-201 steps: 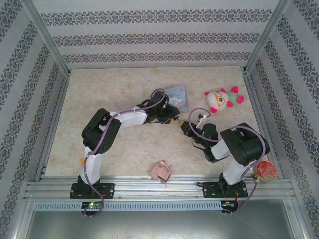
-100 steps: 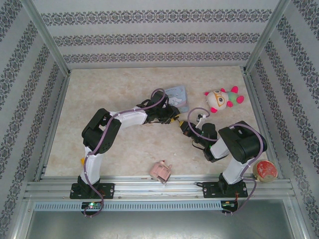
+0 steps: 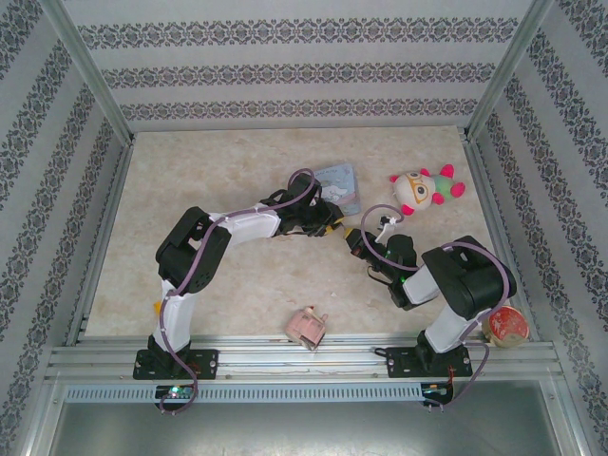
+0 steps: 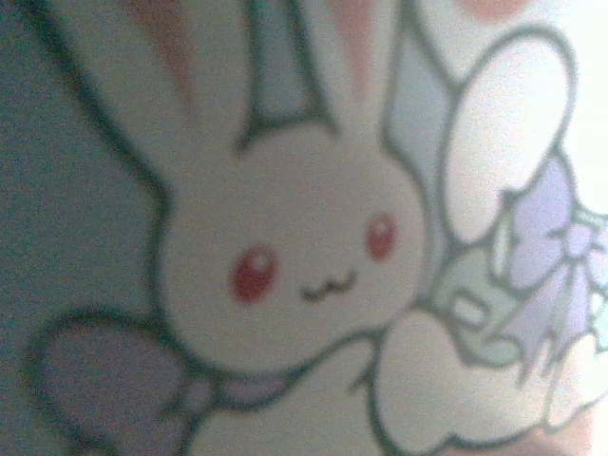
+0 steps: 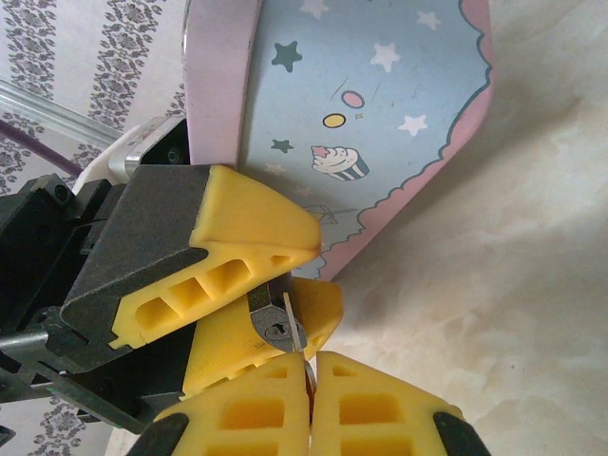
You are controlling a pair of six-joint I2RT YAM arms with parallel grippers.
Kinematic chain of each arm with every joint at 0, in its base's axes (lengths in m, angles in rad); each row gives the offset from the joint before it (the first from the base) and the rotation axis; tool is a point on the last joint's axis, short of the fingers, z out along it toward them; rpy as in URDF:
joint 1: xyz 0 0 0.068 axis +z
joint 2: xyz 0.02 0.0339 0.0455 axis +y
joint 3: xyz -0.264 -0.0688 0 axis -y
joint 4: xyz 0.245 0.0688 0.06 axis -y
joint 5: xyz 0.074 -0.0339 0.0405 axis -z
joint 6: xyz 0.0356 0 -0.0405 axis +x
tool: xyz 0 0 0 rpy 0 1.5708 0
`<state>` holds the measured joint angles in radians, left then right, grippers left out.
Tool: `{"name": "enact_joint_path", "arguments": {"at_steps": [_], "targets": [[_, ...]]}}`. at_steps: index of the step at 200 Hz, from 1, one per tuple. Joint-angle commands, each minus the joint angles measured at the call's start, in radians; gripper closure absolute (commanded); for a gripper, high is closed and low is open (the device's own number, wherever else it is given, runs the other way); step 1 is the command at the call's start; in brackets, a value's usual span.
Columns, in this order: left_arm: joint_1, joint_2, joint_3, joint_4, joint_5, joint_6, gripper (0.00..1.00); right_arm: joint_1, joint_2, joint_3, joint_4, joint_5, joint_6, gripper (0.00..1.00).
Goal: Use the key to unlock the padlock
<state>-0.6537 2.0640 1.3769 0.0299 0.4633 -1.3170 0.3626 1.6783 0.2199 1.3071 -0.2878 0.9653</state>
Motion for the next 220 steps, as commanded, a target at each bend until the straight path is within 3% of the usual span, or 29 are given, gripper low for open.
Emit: {"name": "enact_joint_path", "arguments": {"at_steps": [1,125,220], "targets": [[-0.012,0.025,0.006,-0.028,0.061,-0.059,0.80,0.009,0.020,0.017,0.054,-0.022,-0.013,1.00],[-0.012,0.025,0.004,-0.021,0.065,-0.062,0.80,0.029,0.092,0.039,0.078,-0.028,-0.002,1.00],[-0.010,0.021,-0.006,-0.017,0.061,-0.067,0.80,0.027,0.024,0.020,0.069,-0.024,-0.013,1.00]]}}
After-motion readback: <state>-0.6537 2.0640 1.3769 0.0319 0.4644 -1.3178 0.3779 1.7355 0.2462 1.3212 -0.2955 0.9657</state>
